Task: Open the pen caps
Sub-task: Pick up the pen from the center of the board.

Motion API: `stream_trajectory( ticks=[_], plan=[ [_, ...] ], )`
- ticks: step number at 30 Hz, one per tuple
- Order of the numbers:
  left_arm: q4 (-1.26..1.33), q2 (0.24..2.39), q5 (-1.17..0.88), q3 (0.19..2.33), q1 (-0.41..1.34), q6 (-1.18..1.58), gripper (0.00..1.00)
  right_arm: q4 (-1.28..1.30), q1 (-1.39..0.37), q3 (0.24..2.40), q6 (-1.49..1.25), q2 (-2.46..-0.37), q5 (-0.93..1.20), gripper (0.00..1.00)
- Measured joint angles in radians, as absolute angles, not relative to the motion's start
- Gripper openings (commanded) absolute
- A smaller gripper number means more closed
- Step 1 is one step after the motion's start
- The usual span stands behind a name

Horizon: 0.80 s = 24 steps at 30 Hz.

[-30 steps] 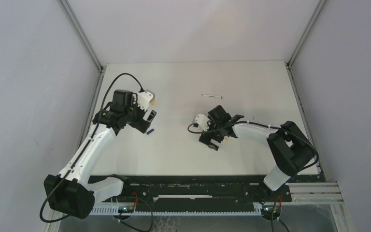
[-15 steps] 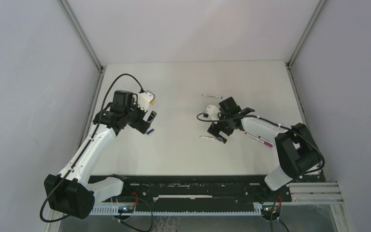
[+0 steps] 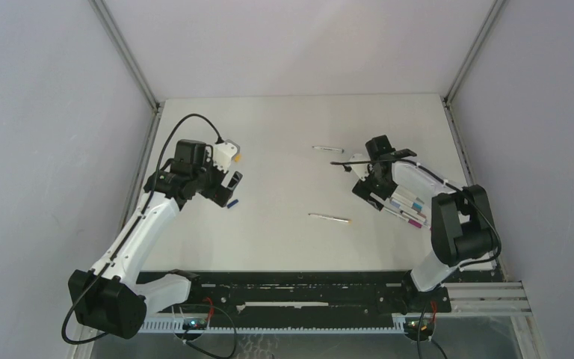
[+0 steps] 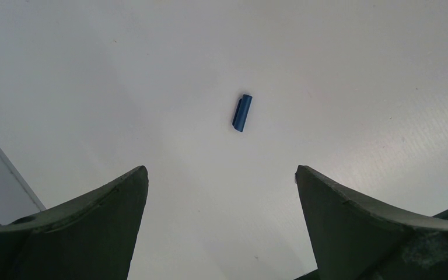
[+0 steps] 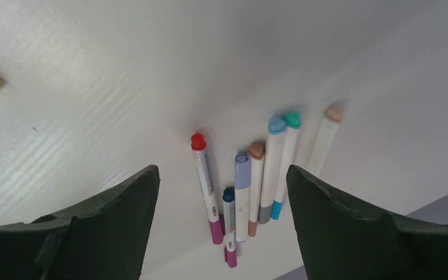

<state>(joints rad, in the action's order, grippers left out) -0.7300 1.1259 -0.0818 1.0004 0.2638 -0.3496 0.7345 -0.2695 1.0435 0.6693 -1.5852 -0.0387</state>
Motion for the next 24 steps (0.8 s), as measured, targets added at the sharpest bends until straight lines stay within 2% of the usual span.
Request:
stream_trajectory(
  ticks=[8, 21, 24],
  plan=[
    [-0.726, 1.126, -0.082, 1.000, 0.264, -0.350, 1.00, 0.851, -0.276, 1.110, 0.697, -1.747, -0.104, 0.60],
    [-0.726, 1.126, -0.082, 1.000, 0.264, -0.350, 1.00, 0.902, -0.329, 1.127, 0.697, -1.822, -0.121, 0.35],
    [-0.726, 1.126, -0.082, 1.000, 0.264, -0.350, 1.00, 0.909, -0.329, 1.129, 0.697, -1.827, -0.128, 0.25]
  ],
)
